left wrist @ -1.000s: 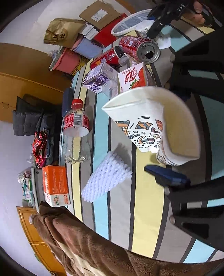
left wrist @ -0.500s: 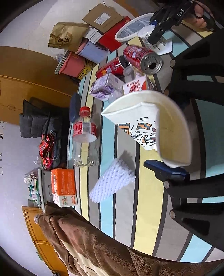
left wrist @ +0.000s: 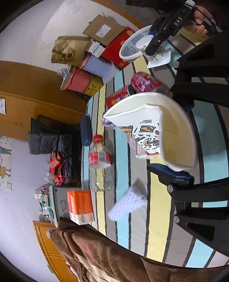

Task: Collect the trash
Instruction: 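Carry both cups over the wastebasket and open both tools to drop them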

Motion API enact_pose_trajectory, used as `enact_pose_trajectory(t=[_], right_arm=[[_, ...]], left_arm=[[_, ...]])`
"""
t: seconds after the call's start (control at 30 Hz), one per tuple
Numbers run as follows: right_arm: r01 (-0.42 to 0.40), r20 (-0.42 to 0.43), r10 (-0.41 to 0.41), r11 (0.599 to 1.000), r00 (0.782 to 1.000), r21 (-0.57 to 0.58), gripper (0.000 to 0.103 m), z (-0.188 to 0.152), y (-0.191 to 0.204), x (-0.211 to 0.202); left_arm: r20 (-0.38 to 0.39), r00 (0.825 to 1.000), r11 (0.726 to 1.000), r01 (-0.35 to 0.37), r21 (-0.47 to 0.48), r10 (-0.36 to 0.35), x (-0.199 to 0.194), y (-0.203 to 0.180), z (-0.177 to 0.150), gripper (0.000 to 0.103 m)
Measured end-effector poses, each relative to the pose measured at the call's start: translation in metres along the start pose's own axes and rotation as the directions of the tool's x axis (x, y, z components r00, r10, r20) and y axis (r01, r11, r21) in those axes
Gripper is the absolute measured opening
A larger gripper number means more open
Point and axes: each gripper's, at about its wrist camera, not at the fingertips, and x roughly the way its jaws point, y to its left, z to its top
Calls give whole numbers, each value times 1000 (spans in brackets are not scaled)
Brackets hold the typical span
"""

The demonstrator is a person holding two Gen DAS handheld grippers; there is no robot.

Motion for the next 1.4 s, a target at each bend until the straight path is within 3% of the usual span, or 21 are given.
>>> enact_pose_trajectory(t=[0.37,0.77,1.03,1.4], right_arm=[[40,57,-43,999,997,37,57,7,-25,-20],[130,103,-138,988,985,78,57,14,-67,-44],[195,104,-207,974,973,119,57,15,-101,-56],[279,74,-299,938,951,204,57,14,-153,-63]], left_arm=[[23,998,994,55,90,-57,-2,-54,12,52],[6,987,968,157,194,-162,12,-133,26,52],[-31,970,933,241,269,-241,30,-195,31,52],[-108,934,879,357,316,-341,60,-266,29,52]])
